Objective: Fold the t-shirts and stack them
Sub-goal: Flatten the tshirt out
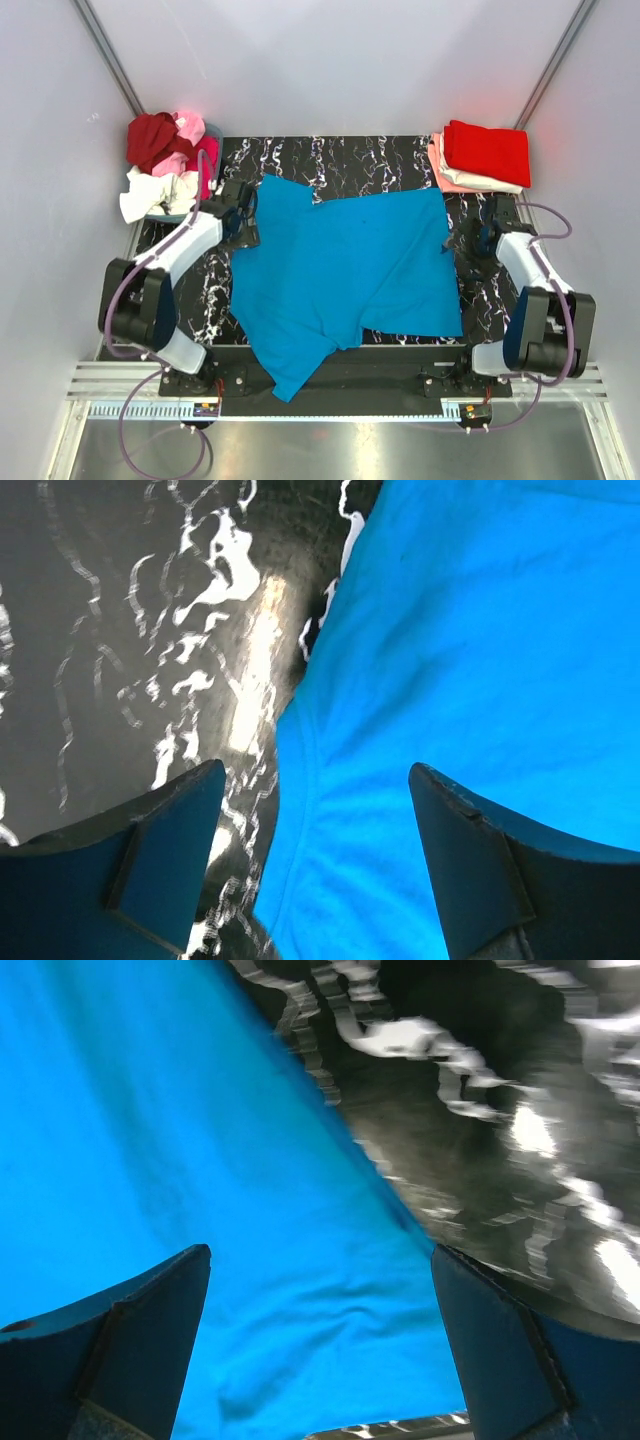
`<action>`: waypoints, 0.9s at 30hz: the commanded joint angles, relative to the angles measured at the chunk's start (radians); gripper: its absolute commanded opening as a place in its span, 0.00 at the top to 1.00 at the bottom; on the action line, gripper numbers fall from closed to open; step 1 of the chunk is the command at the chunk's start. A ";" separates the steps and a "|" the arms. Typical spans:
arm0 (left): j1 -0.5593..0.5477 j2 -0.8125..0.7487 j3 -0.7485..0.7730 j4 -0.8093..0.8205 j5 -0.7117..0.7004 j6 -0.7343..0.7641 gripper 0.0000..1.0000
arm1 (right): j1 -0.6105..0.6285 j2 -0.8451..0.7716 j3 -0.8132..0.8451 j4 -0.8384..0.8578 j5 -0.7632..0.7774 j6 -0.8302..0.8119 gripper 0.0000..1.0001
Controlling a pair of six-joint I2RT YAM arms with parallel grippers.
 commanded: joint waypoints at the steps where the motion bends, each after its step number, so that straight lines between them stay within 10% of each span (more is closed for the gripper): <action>1: -0.030 -0.146 0.009 -0.109 -0.029 -0.017 0.20 | -0.008 -0.119 0.008 -0.095 0.186 -0.011 0.00; 12: -0.742 -0.676 -0.390 -0.146 0.072 -0.600 0.29 | 0.043 -0.485 -0.068 -0.106 -0.141 0.086 0.00; 20: -1.312 -0.382 -0.308 -0.352 -0.040 -0.993 0.28 | 0.086 -0.555 -0.092 -0.161 -0.182 0.087 0.00; 27: -1.498 -0.165 -0.193 -0.372 0.008 -1.098 0.28 | 0.089 -0.575 -0.094 -0.181 -0.194 0.073 0.00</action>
